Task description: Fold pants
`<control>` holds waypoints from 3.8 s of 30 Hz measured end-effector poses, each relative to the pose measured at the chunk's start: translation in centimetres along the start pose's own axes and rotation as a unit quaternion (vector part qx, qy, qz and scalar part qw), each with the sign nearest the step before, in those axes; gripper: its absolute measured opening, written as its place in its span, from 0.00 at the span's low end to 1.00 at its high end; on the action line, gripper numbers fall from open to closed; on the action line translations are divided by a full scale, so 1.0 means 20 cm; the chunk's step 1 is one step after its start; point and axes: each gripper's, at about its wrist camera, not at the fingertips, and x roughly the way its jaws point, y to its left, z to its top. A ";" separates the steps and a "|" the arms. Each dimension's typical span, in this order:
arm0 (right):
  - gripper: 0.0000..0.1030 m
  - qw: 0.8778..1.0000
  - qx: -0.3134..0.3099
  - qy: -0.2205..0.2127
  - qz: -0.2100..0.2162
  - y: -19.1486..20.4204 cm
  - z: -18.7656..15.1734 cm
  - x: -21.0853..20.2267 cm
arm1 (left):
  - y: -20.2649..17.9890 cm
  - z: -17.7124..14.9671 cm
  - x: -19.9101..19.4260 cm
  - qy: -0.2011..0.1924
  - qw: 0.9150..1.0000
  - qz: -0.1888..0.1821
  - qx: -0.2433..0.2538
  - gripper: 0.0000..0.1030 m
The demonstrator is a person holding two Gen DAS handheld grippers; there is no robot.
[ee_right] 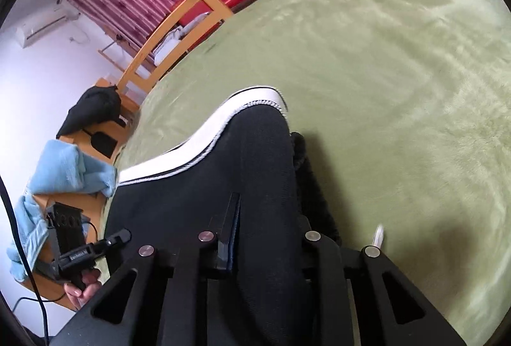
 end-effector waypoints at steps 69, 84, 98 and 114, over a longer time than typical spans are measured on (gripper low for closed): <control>0.36 0.994 -0.107 -0.032 0.015 0.88 -0.20 0.53 | 0.62 -0.13 -0.63 -0.058 0.985 0.161 0.001 0.62; 0.49 0.982 -0.144 0.049 -0.112 0.79 -0.66 0.31 | 0.47 -0.62 -0.75 0.006 0.970 0.245 0.012 0.63; 0.70 0.970 -0.191 -0.049 -0.140 1.29 -0.64 -0.30 | -0.23 -0.51 -1.01 -0.083 0.958 0.267 0.069 0.75; 1.00 0.959 -0.207 -0.125 -0.150 1.39 -0.80 -0.74 | -0.56 -0.68 -1.26 -0.164 0.943 0.279 0.078 0.90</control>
